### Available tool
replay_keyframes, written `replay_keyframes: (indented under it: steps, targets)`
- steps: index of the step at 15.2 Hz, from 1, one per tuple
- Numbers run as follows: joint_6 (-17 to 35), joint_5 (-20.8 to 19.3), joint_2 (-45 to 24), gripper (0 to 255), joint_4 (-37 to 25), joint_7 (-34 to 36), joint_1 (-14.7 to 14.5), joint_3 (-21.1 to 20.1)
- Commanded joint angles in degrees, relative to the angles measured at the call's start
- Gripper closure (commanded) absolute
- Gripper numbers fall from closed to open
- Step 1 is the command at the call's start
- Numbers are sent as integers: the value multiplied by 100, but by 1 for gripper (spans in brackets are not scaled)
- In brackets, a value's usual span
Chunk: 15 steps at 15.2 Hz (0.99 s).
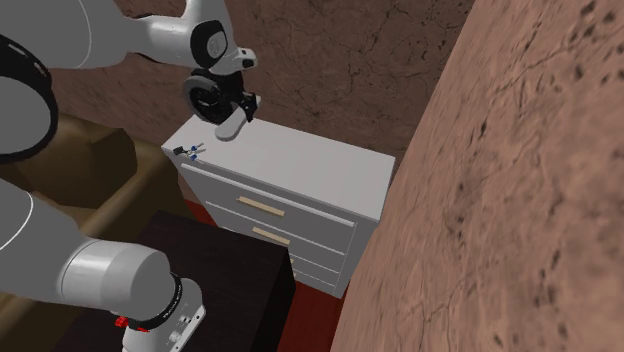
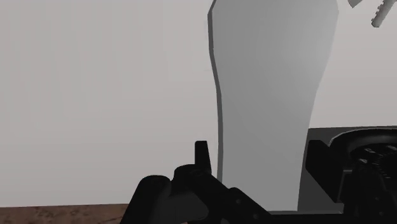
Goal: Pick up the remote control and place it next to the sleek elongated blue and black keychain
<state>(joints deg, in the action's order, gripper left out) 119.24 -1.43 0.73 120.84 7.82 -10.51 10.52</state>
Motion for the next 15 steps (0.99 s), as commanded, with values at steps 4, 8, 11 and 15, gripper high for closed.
replay_keyframes:
  steps: [4, 8, 11, 15]
  targets:
    - [-51, 60, -256, 255, -305, 664, -357, -343]
    - [-148, 91, -567, 255, -705, 1146, -621, -576]
    - [-145, 101, -796, 255, -928, 1405, -769, -690]
    - [140, 109, -911, 255, -758, 1402, -771, -686]
